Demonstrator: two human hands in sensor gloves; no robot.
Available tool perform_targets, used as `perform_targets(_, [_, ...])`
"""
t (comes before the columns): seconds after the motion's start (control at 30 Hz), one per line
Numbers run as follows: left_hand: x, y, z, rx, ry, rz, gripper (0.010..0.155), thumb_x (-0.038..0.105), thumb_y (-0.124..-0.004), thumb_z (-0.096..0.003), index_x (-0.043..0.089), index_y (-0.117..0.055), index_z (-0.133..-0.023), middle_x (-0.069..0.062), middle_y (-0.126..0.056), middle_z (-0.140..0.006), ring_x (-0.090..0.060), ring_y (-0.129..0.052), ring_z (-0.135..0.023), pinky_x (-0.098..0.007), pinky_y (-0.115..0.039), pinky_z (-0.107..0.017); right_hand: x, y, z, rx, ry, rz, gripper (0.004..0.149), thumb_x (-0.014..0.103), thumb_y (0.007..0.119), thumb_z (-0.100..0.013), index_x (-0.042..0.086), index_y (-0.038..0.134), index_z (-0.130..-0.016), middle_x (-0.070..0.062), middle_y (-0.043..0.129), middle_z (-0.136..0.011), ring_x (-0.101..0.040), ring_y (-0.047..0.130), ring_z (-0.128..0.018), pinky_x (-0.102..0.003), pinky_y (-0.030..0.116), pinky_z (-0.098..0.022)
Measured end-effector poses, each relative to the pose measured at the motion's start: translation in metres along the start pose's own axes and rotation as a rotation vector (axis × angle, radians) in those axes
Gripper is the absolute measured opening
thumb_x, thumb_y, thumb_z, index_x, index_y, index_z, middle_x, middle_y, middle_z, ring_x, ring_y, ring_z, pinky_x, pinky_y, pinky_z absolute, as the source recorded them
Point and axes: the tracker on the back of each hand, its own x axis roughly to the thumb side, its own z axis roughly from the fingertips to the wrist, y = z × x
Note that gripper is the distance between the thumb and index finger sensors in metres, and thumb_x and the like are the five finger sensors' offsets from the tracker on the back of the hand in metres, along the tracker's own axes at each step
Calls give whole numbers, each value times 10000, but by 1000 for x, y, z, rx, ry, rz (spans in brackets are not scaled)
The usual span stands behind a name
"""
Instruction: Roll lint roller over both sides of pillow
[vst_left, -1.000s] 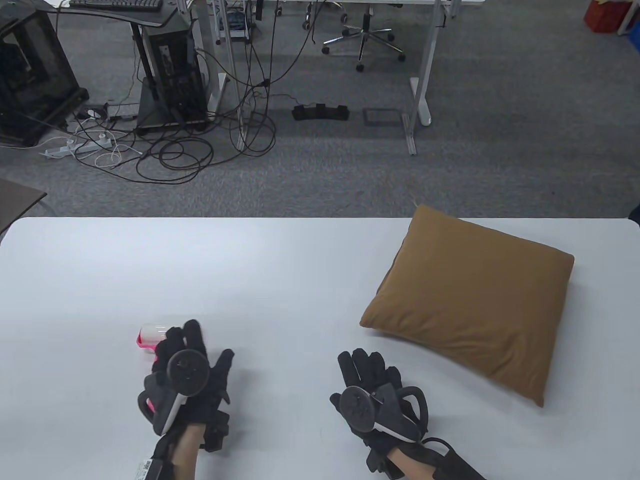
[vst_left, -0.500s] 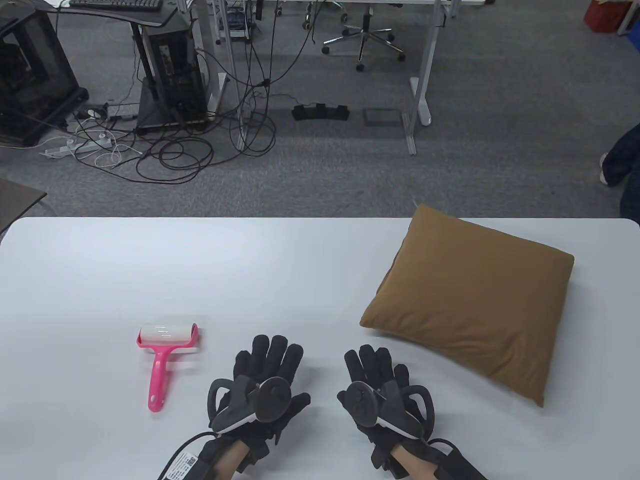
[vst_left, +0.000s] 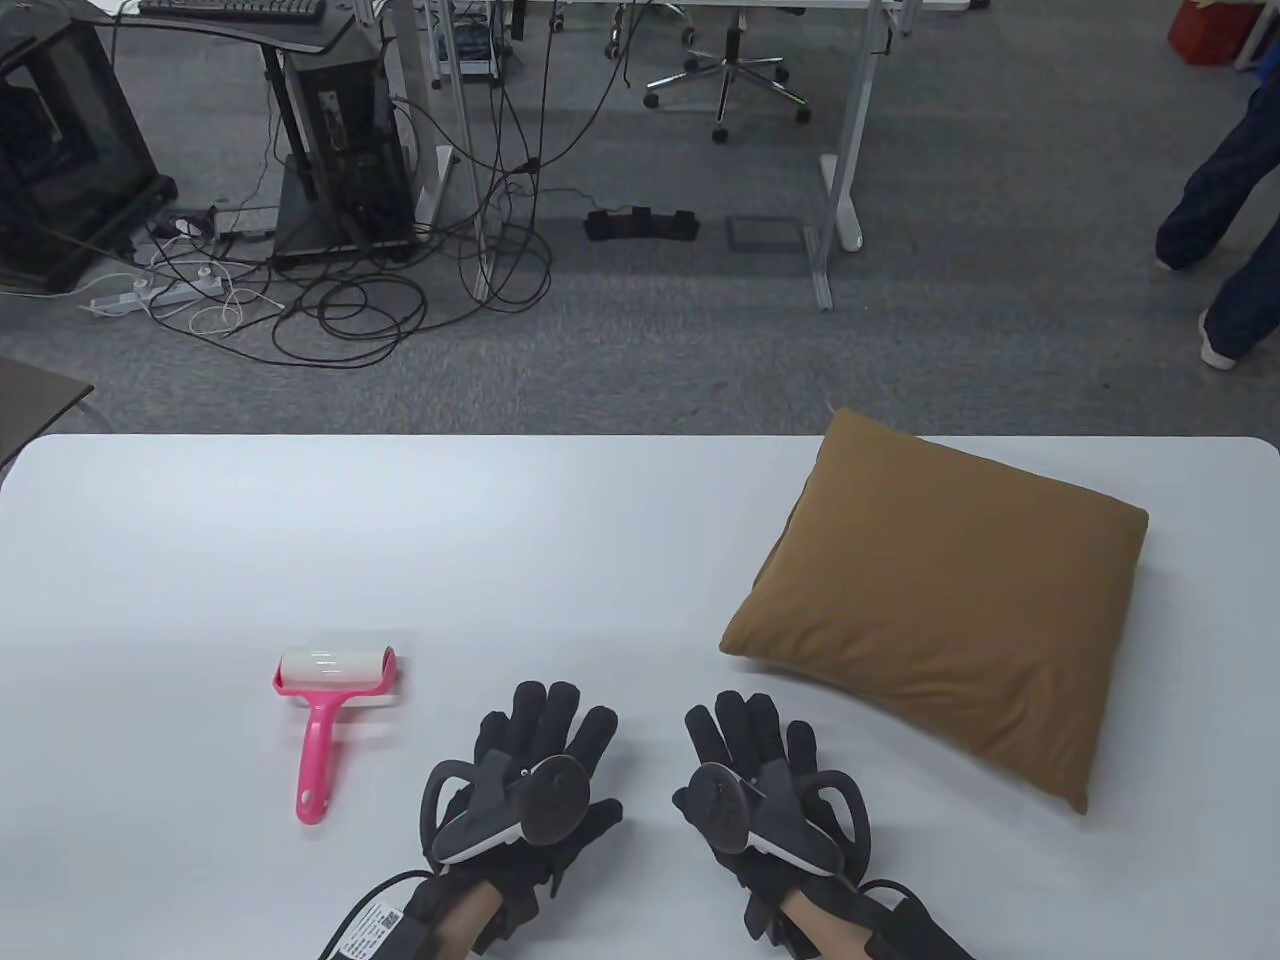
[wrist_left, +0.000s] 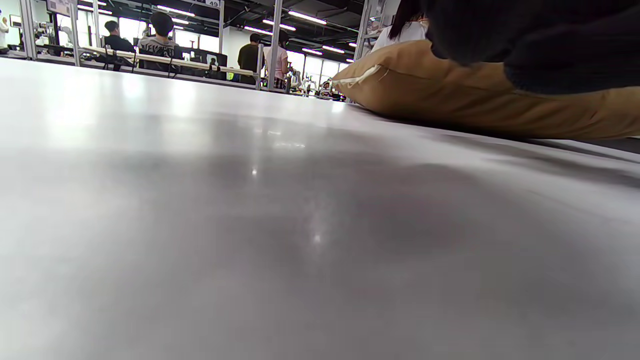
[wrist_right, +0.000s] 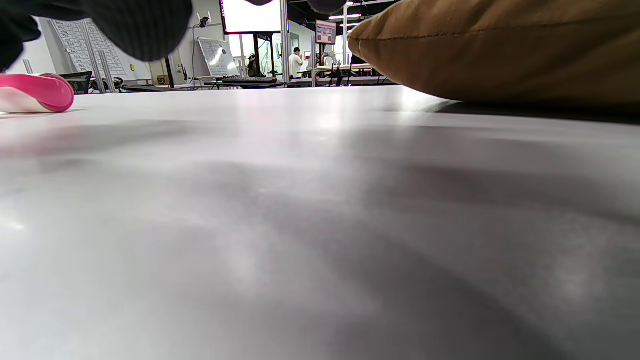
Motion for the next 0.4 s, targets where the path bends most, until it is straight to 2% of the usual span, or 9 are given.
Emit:
perform_targets(0.13, [-2,1,0,-2,8,1,839,649,-665,-471,357,-195,-1101,-62,-60,-1152,-427,-70,-1068,-684,-213,-709,1,0,0,9,-4,3,717,552,537,-583,224,191,-1118,-192,187,-1202,-452,231,-1041,-641,298,-664])
perform_targets(0.4, [-10,3,1,10,27,35,842,646,-668,-471,350,-194,-1101,-74,-68,-1150,-430,-85,-1065,-685,-220,-705,3,1,0,23,-16,10,715,551,536,-584,225,192,-1119,-196,183,-1201,-454,232,-1041,-645,298,-663])
